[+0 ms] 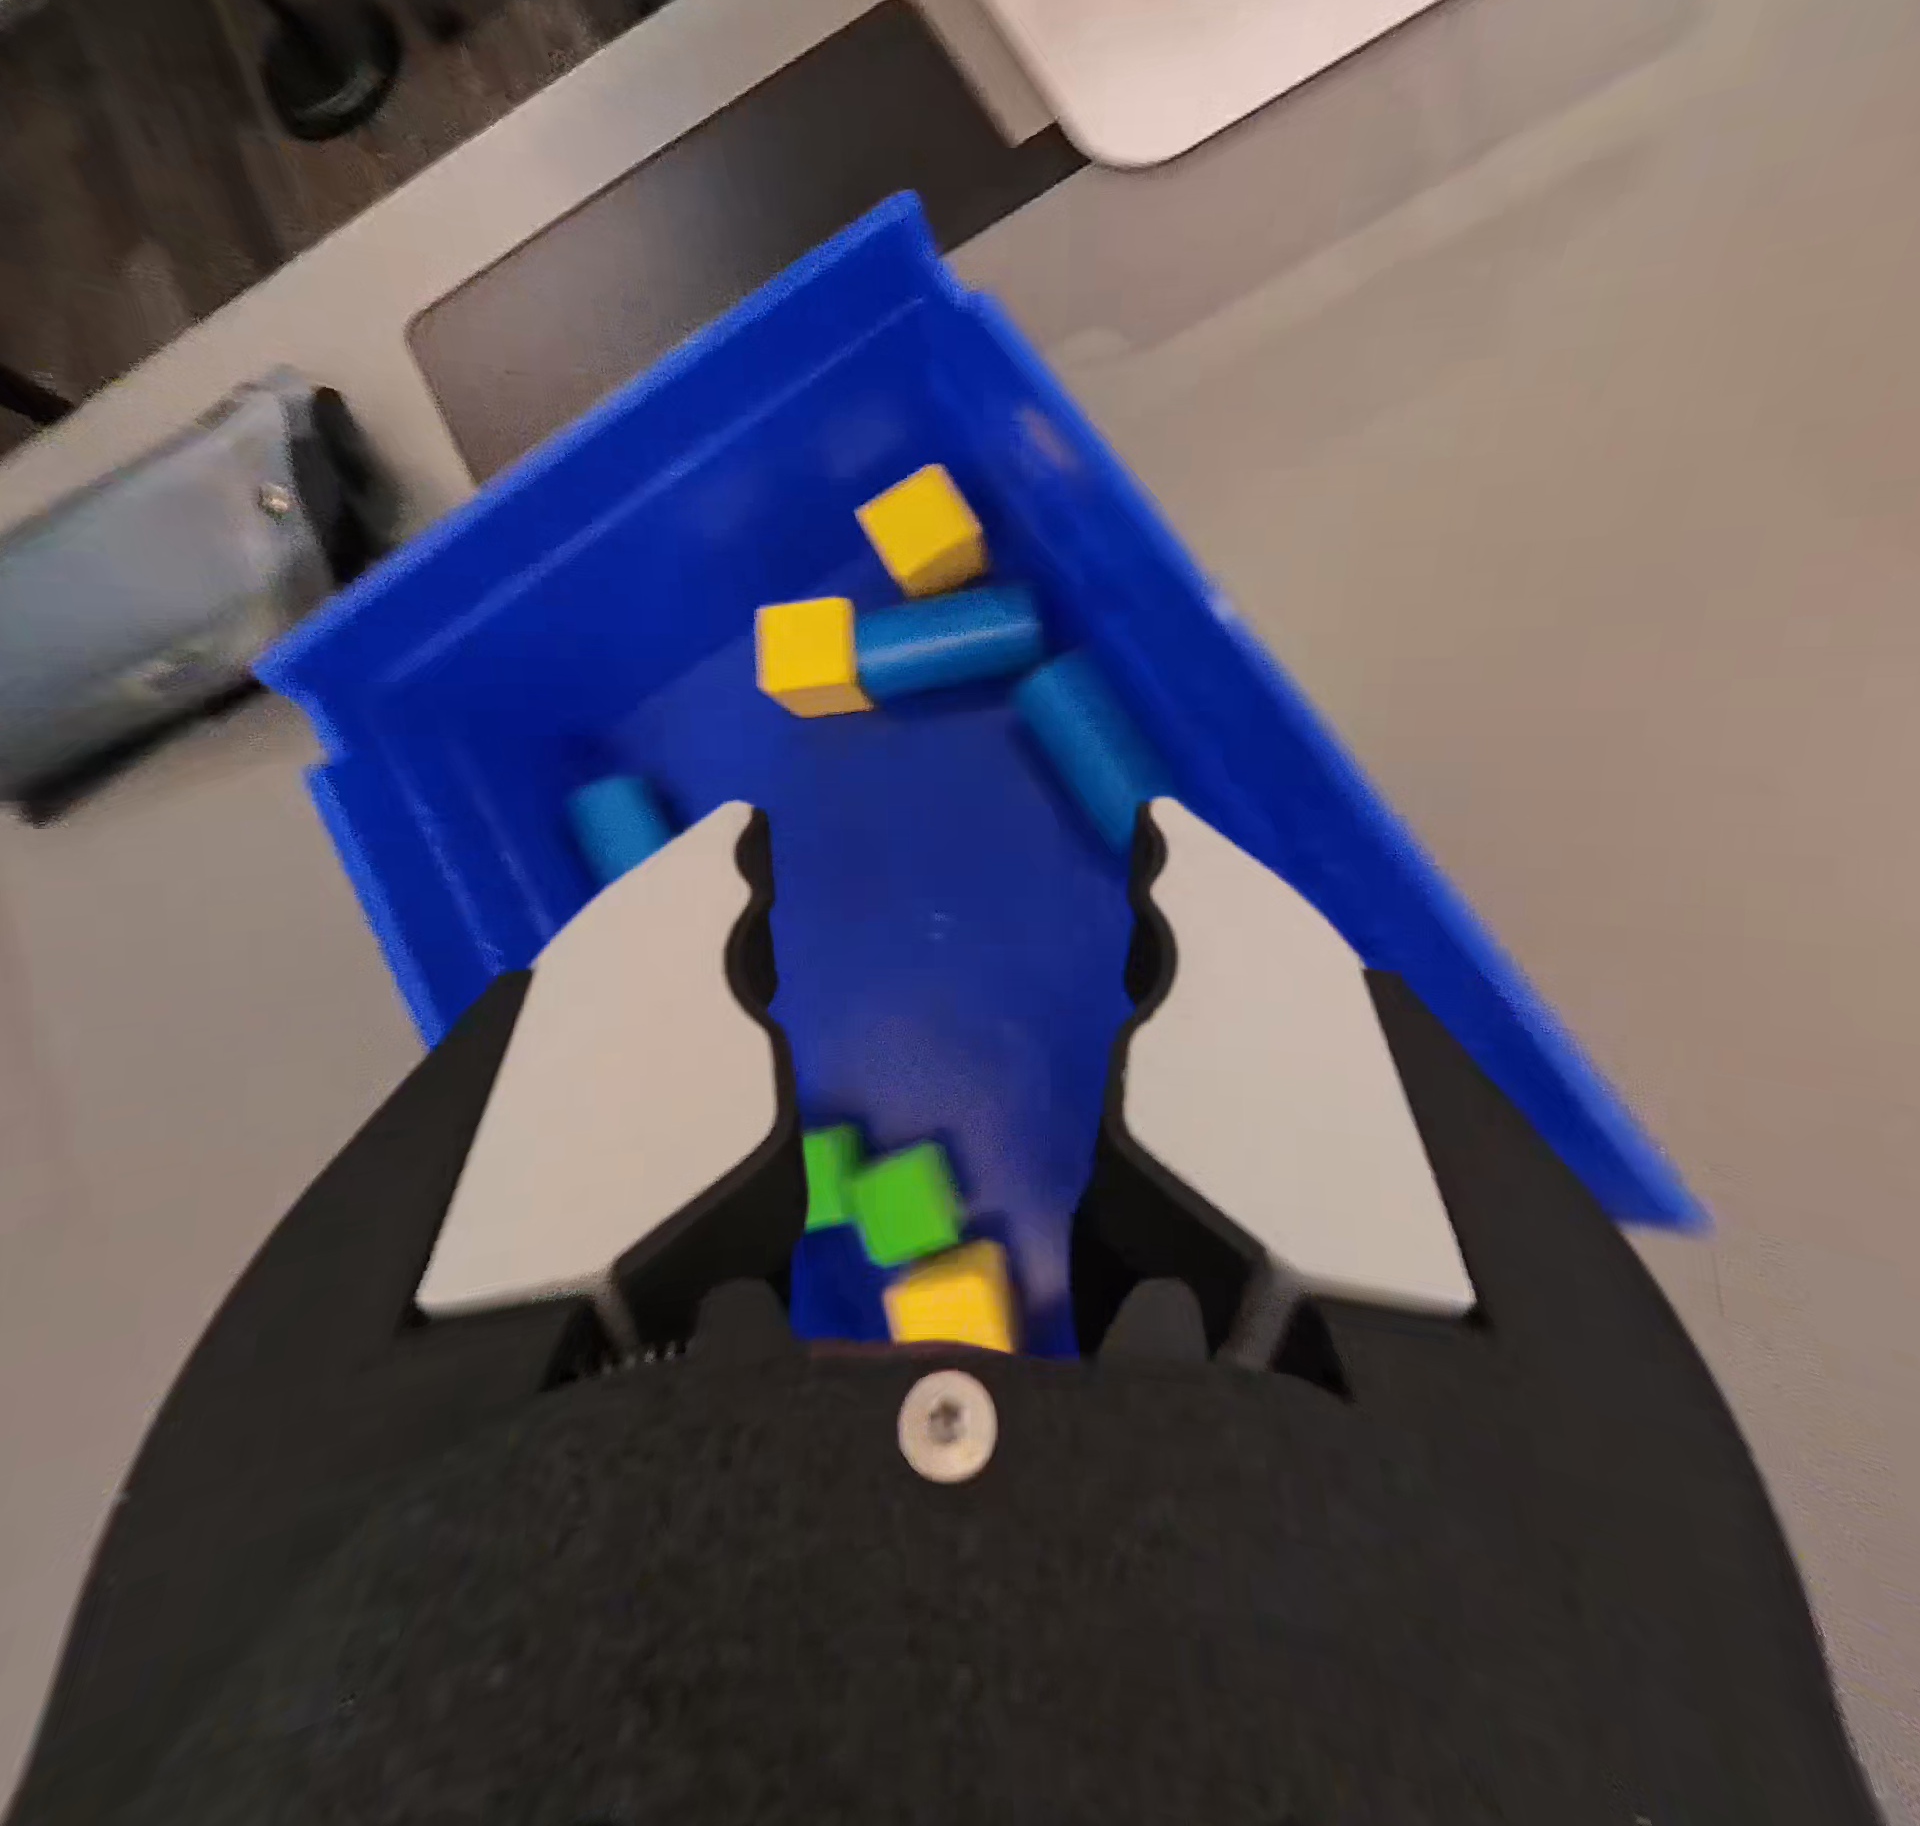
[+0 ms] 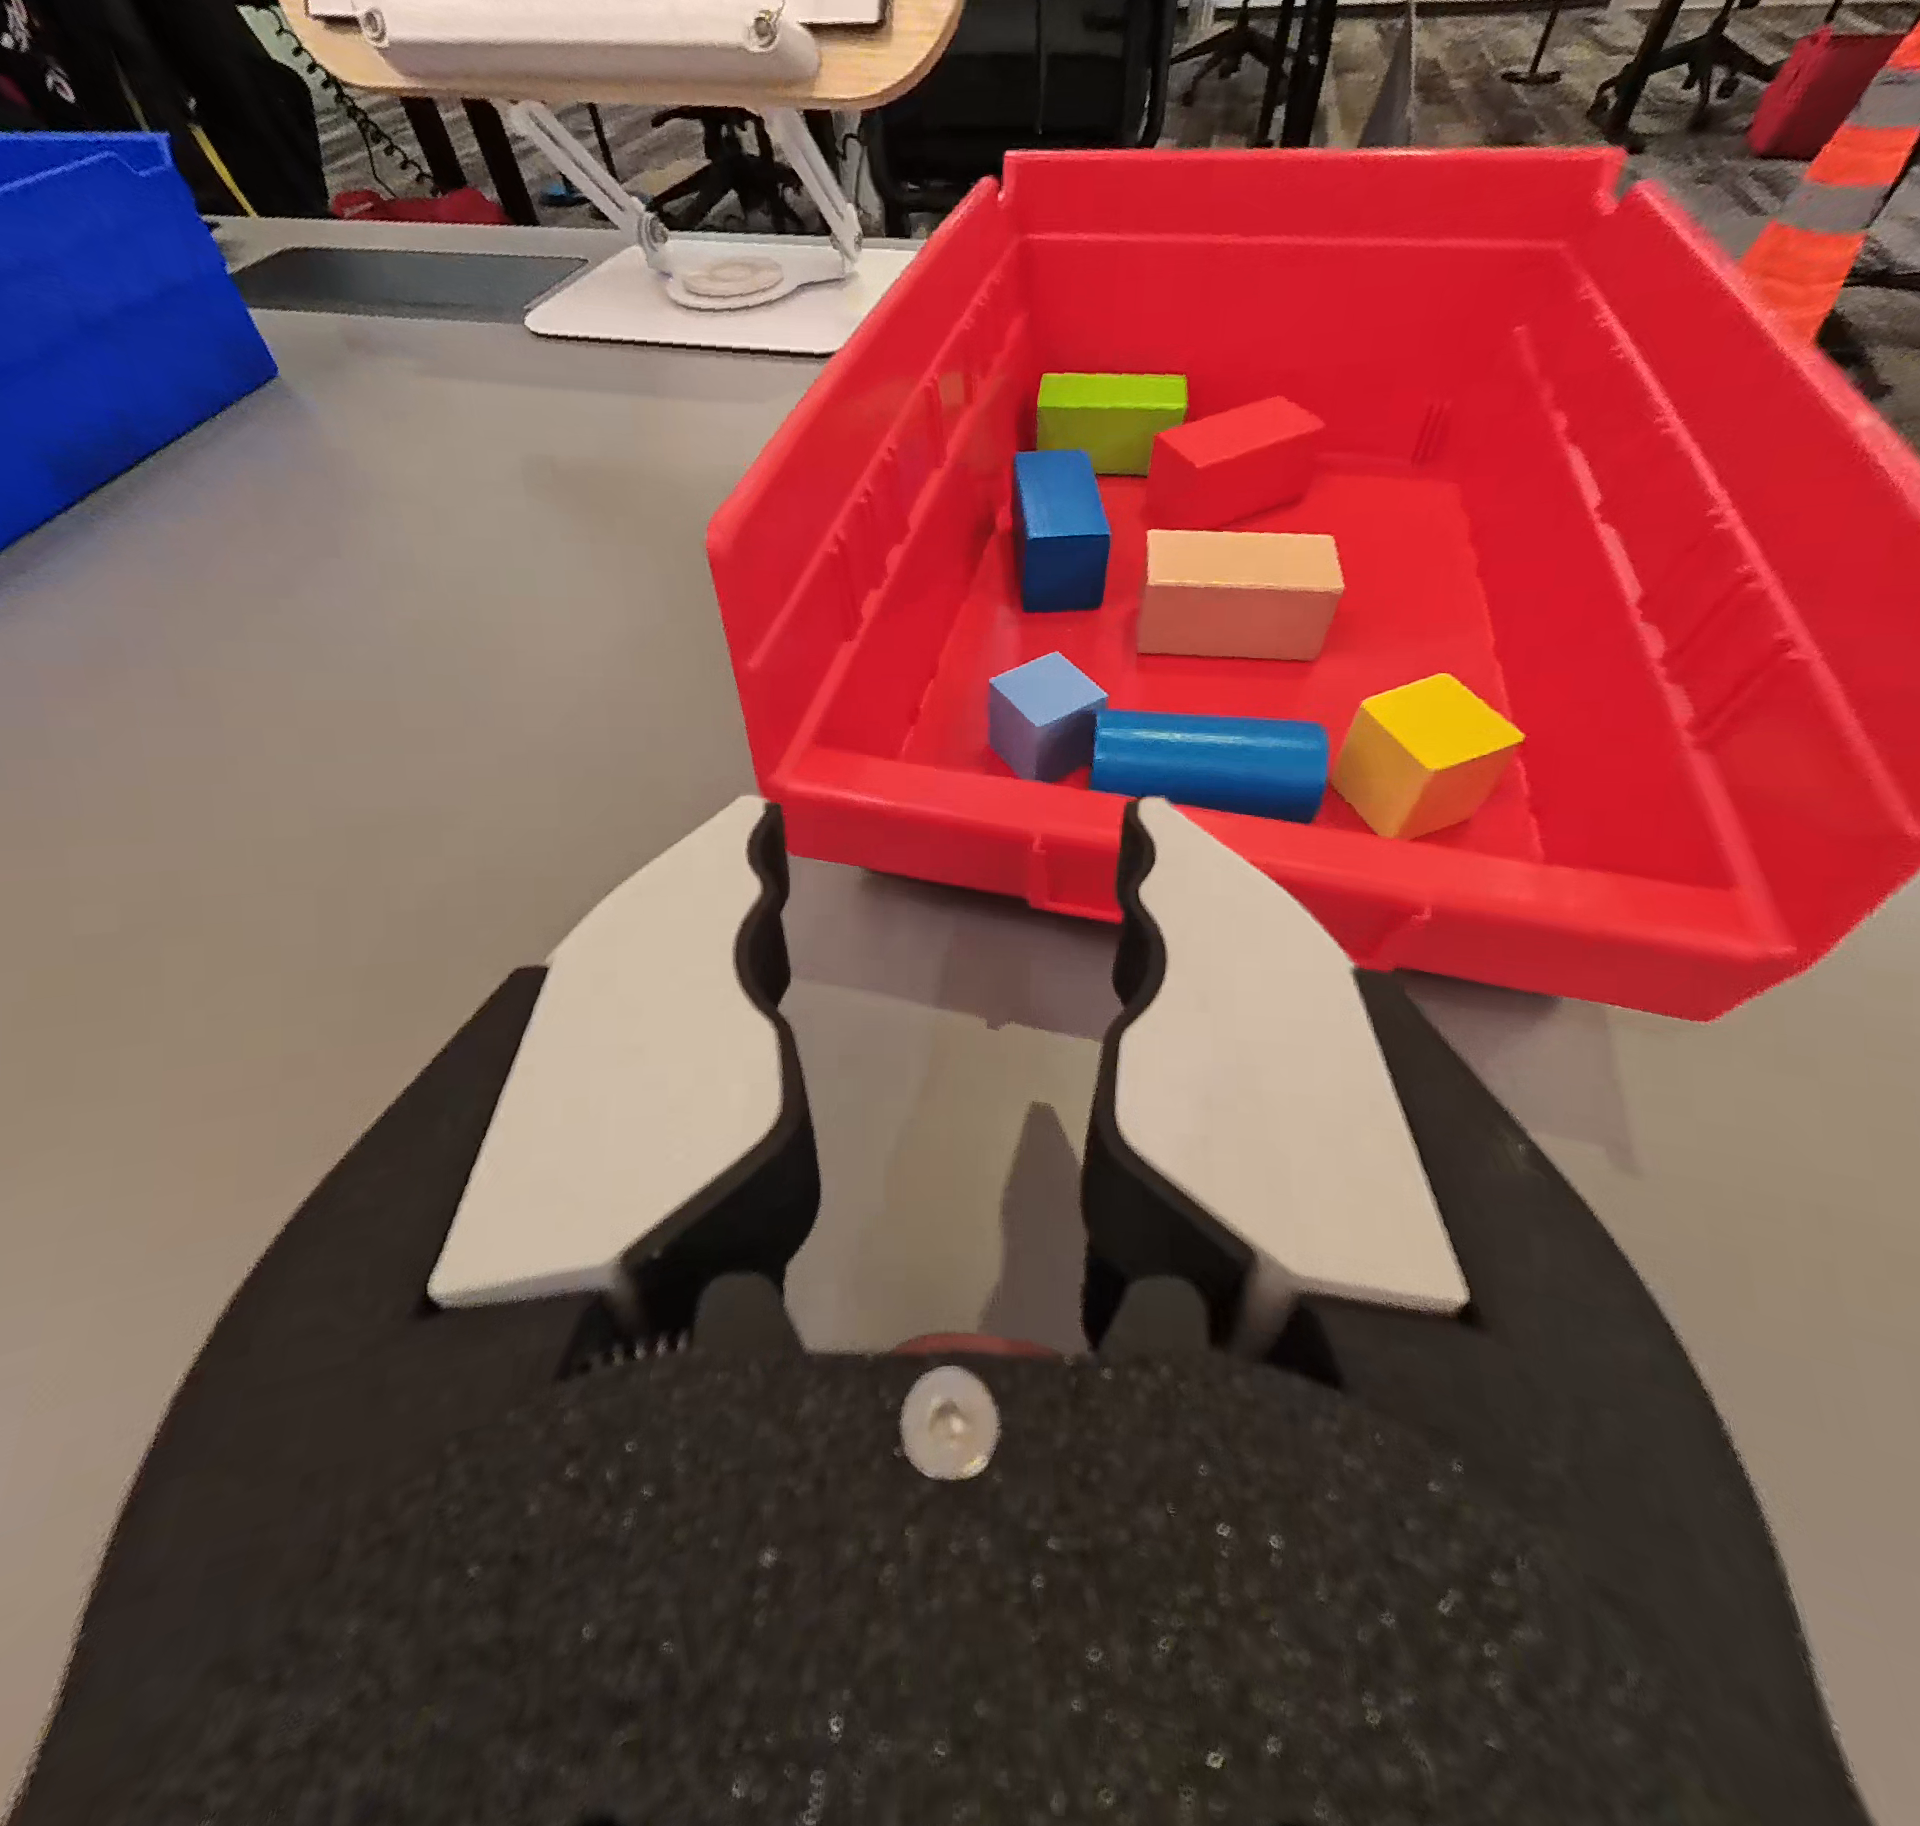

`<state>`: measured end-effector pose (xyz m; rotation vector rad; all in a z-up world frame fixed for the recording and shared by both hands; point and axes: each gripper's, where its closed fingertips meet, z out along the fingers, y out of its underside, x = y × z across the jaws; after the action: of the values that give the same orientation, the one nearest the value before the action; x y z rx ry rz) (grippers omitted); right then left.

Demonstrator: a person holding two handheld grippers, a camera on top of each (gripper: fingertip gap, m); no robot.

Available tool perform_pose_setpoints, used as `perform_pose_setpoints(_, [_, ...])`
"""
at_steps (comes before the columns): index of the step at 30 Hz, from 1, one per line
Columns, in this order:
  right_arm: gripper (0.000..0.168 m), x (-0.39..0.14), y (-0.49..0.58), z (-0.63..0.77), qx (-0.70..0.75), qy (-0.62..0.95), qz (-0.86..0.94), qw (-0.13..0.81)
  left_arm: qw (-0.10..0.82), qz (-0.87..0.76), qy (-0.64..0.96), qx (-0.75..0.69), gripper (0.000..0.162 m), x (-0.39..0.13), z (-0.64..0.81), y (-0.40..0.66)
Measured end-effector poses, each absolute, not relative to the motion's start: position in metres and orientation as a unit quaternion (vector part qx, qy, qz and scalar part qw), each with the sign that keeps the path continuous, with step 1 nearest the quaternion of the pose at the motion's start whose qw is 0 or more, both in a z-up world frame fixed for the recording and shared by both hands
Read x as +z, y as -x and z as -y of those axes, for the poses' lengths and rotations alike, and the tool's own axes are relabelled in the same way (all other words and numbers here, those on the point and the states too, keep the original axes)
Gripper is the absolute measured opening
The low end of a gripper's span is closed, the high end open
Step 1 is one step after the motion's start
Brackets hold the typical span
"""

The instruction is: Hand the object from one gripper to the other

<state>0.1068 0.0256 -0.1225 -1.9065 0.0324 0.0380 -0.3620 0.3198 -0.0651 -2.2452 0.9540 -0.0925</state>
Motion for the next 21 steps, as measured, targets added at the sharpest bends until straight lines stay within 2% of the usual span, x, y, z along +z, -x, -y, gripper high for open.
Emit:
perform_pose_setpoints(3, [0.061, -0.124, -0.098, -0.027, 0.018, 0.817, 0.001, 0.576, 0.284, -0.389, 0.877, 0.013, 0.062, -0.098, -0.363, 0.374])
perform_pose_setpoints(8, [0.060, -0.131, -0.091, -0.027, 0.003, 0.823, 0.026, 0.567, 0.194, -0.384, 0.902, -0.028, 0.053, -0.141, -0.391, 0.370])
perform_pose_setpoints(10, [0.060, -0.134, -0.091, -0.026, 0.004, 0.827, 0.026, 0.562, 0.179, -0.394, 0.901, -0.033, 0.048, -0.148, -0.394, 0.367])
perform_pose_setpoints(19, [0.059, -0.129, -0.094, -0.025, 0.043, 0.820, -0.009, 0.571, 0.156, -0.372, 0.914, -0.033, 0.049, -0.161, -0.419, 0.359])
perform_pose_setpoints(21, [0.059, -0.130, -0.092, -0.026, 0.043, 0.820, -0.005, 0.570, 0.156, -0.365, 0.917, -0.038, 0.042, -0.163, -0.423, 0.358])
